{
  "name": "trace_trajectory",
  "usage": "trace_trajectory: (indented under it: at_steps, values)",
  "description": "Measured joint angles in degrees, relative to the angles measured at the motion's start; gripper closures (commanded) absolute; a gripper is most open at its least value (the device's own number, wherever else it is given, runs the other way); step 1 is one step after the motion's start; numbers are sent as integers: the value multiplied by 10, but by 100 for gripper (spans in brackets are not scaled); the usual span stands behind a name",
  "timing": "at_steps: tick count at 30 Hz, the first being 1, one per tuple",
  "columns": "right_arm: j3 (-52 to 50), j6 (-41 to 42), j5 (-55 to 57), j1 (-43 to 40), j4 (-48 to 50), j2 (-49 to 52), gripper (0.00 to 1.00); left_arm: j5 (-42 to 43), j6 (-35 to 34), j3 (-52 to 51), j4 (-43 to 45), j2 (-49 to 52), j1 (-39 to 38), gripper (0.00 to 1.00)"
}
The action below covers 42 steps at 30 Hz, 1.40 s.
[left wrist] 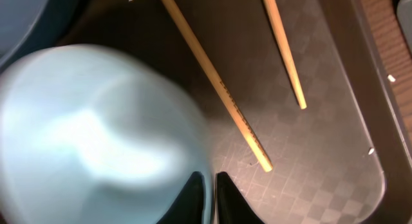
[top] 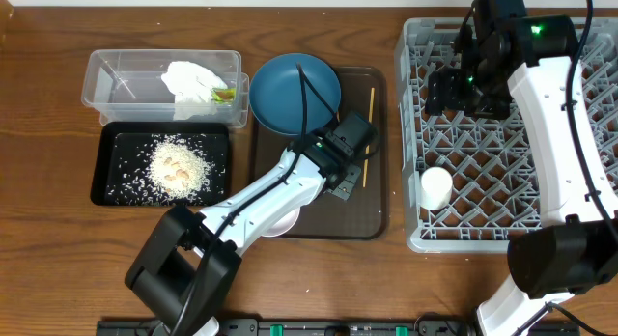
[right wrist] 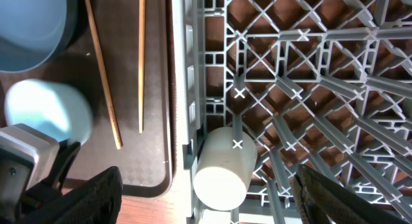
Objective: Sort waste into correct bins and load items into the dishwasher rack
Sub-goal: 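Carry the emptied light-blue bowl with the left gripper onto the brown tray, then reach the right gripper to the blue plate and grasp its rim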
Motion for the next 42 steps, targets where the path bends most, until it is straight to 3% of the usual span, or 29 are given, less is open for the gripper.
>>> trace_trajectory:
  at_steps: [10, 18, 22, 28, 42]
  values:
    - [0, 0, -5, 0, 4, 0, 18, 0, -2, 0, -2, -16, 4, 63]
    - [0, 6, -32, 22, 81, 0, 23, 0, -6, 0, -9, -133, 54, 61]
    - [0, 33, -35, 69, 157, 2, 27, 0, -10, 0, -32, -194, 95, 53]
    - [0, 88, -24, 137, 252, 45, 28, 0, -31, 0, -80, -257, 163, 50]
    - [0, 161, 7, 189, 336, 210, 45, 5, -46, 0, -154, -294, 309, 46]
